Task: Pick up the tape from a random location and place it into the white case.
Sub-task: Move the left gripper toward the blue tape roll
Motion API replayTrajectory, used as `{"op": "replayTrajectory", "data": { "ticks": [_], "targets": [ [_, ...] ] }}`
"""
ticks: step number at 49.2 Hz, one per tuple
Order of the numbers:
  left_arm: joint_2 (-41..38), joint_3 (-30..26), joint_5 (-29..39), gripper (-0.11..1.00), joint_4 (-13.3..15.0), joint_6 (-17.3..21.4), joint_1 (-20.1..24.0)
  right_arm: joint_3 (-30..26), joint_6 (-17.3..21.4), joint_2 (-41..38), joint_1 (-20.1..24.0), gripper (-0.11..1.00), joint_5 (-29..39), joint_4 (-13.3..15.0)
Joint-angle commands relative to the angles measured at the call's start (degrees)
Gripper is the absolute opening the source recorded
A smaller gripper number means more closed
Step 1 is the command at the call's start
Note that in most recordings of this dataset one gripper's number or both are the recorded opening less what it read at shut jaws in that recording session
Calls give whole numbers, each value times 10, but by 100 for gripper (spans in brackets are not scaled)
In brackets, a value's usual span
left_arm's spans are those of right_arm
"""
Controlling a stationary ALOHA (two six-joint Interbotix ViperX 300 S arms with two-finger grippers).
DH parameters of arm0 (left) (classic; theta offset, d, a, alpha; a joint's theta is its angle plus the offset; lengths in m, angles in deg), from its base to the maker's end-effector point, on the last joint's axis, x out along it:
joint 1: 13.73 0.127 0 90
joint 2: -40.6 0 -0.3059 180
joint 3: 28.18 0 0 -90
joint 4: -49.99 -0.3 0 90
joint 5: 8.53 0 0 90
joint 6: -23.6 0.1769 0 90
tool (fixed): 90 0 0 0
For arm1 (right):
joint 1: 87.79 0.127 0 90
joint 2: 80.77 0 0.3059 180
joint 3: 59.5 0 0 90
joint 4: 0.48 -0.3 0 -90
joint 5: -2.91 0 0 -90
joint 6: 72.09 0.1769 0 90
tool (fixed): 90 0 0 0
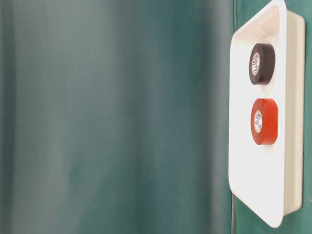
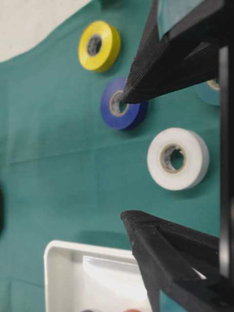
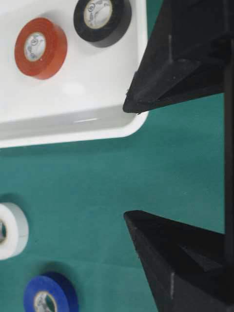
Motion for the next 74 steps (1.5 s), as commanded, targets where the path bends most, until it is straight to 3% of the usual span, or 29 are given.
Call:
{"op": "replayTrajectory", "data": {
  "ticks": [1,40,60,74],
  "targets": [
    [-48,-31,-25,98,0,3,-4,-16,-1,-4,1,77,-3,0],
    [-379,-285,-76,98,0,10,-7,-16,-4,-6,1,77,-4,3],
    [-470,-396,-44,98,-2,11,-8,-16,-4,-6,1,76,-4,4],
    [-481,-414,21,98,-2,4,-8,-17,-4,-6,1,76,-3,4]
  ]
}}
